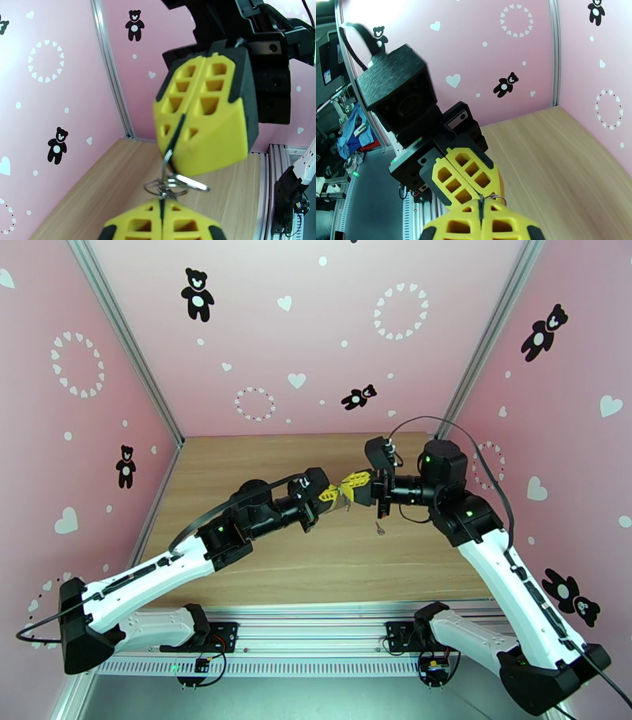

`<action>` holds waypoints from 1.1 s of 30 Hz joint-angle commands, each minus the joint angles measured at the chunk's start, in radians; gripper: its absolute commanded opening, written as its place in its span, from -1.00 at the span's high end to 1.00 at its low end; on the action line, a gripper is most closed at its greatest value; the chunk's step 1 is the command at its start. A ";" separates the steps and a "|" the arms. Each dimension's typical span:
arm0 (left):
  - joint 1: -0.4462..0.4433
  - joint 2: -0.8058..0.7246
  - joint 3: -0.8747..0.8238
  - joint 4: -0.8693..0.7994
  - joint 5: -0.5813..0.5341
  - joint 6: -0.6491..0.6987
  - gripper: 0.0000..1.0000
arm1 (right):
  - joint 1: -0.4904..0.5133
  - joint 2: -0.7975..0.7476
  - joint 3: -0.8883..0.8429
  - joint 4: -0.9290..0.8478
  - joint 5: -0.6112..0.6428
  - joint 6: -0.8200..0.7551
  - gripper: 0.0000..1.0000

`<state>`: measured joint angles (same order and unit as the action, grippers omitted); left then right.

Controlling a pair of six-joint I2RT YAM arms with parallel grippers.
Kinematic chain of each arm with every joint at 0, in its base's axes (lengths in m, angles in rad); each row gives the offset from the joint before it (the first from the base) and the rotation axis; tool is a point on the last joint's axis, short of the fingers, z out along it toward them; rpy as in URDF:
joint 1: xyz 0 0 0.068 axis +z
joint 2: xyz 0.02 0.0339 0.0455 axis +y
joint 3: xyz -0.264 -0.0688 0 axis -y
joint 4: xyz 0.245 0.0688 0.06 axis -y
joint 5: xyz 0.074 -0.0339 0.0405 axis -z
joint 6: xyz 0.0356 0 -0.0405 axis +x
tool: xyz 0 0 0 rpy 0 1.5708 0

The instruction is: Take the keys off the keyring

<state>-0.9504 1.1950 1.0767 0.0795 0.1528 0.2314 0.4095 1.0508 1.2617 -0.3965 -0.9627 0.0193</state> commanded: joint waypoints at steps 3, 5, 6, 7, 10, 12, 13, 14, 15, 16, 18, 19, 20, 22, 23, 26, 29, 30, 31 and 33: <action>0.012 -0.030 0.038 -0.037 0.014 -0.099 1.00 | 0.027 -0.037 0.023 -0.057 0.034 -0.116 1.00; 0.013 -0.032 0.043 -0.045 0.012 -0.117 1.00 | 0.031 -0.041 0.033 -0.083 0.049 -0.147 1.00; 0.015 -0.032 0.043 -0.045 0.006 -0.130 1.00 | 0.035 -0.047 0.034 -0.088 0.058 -0.159 1.00; 0.017 -0.033 0.042 -0.042 0.001 -0.143 1.00 | 0.037 -0.051 0.035 -0.095 0.068 -0.173 1.00; 0.019 -0.031 0.038 -0.030 0.011 -0.177 1.00 | 0.041 -0.066 0.044 -0.119 0.109 -0.209 1.00; 0.019 -0.025 0.039 -0.034 0.047 -0.179 1.00 | 0.043 -0.070 0.050 -0.124 0.116 -0.222 1.00; 0.019 -0.022 0.036 -0.030 0.066 -0.178 1.00 | 0.043 -0.070 0.054 -0.123 0.112 -0.220 1.00; 0.019 -0.019 0.030 -0.025 0.071 -0.178 1.00 | 0.043 -0.065 0.058 -0.120 0.103 -0.220 1.00; 0.019 -0.017 0.027 -0.026 0.067 -0.176 1.00 | 0.043 -0.059 0.065 -0.124 0.091 -0.220 1.00; 0.019 -0.015 0.029 -0.032 0.067 -0.167 1.00 | 0.043 -0.051 0.075 -0.134 0.088 -0.225 1.00; 0.020 -0.019 0.031 -0.043 0.069 -0.142 0.88 | 0.043 -0.045 0.082 -0.142 0.077 -0.233 1.00; 0.020 -0.023 0.029 -0.045 0.062 -0.131 0.81 | 0.043 -0.046 0.082 -0.143 0.072 -0.235 1.00; 0.019 -0.028 0.027 -0.050 0.055 -0.116 0.75 | 0.044 -0.043 0.082 -0.145 0.069 -0.236 1.00; 0.021 -0.039 0.029 -0.072 0.054 -0.090 0.64 | 0.043 -0.035 0.093 -0.160 0.055 -0.244 1.00; 0.023 -0.045 0.031 -0.085 0.060 -0.072 0.58 | 0.043 -0.028 0.102 -0.175 0.043 -0.250 1.00; 0.034 -0.061 0.038 -0.130 0.083 -0.031 0.47 | 0.043 -0.004 0.132 -0.226 0.012 -0.279 1.00; 0.056 -0.065 0.064 -0.186 0.134 0.001 0.31 | 0.043 0.005 0.140 -0.249 -0.010 -0.292 1.00; 0.063 -0.063 0.076 -0.202 0.140 0.007 0.28 | 0.043 0.005 0.142 -0.257 -0.018 -0.295 1.00; 0.069 -0.061 0.083 -0.212 0.157 0.017 0.26 | 0.043 0.006 0.143 -0.260 -0.024 -0.297 1.00; 0.078 -0.060 0.091 -0.214 0.201 0.040 0.19 | 0.044 0.007 0.145 -0.270 -0.039 -0.301 1.00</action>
<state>-0.8875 1.1534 1.1286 -0.0872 0.2775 0.2211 0.4458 1.0573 1.3689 -0.6342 -0.9455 -0.2596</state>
